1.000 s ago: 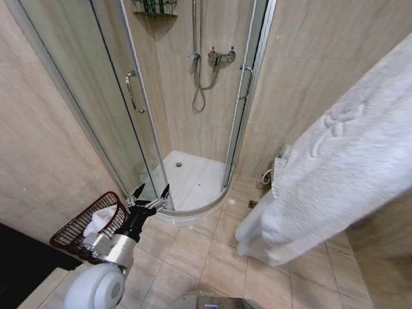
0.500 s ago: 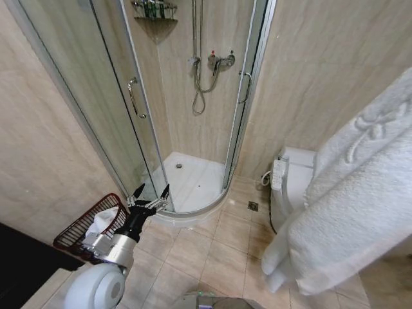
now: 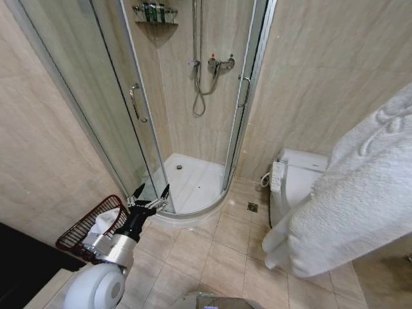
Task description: Discard the used towel into the hamper.
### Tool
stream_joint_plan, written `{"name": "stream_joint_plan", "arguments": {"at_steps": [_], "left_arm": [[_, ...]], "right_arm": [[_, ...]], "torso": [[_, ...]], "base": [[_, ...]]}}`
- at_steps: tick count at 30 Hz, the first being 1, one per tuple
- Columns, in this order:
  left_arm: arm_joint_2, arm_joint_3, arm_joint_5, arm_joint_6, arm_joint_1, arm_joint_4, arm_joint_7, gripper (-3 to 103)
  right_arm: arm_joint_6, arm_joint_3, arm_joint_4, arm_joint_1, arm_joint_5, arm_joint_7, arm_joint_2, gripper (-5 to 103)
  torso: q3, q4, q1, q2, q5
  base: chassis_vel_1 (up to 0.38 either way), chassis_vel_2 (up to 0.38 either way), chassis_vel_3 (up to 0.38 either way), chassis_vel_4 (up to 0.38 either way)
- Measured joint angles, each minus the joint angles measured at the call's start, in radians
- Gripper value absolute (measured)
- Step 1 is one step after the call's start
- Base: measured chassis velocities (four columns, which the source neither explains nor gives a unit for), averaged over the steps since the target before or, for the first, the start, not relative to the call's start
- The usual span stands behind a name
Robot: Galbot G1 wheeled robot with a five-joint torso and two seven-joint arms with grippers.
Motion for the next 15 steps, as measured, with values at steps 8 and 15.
{"name": "stream_joint_plan", "arguments": {"at_steps": [8, 15], "left_arm": [[0.0, 0.0, 0.0, 0.0, 0.0, 0.0, 0.0, 100], [0.0, 0.0, 0.0, 0.0, 0.0, 0.0, 0.0, 100]], "right_arm": [[0.005, -0.013, -0.048, 0.037, -0.002, -0.008, -0.009, 12], [0.011, -0.089, -0.06, 0.097, -0.033, -0.007, 0.005, 12]], "torso": [[0.021, -0.0002, 0.017, 0.038, -0.0002], [0.042, -0.0001, 0.034, 0.075, -0.0001]], "base": [[0.0, 0.0, 0.0, 0.0], [0.0, 0.0, 0.0, 0.0]]}}
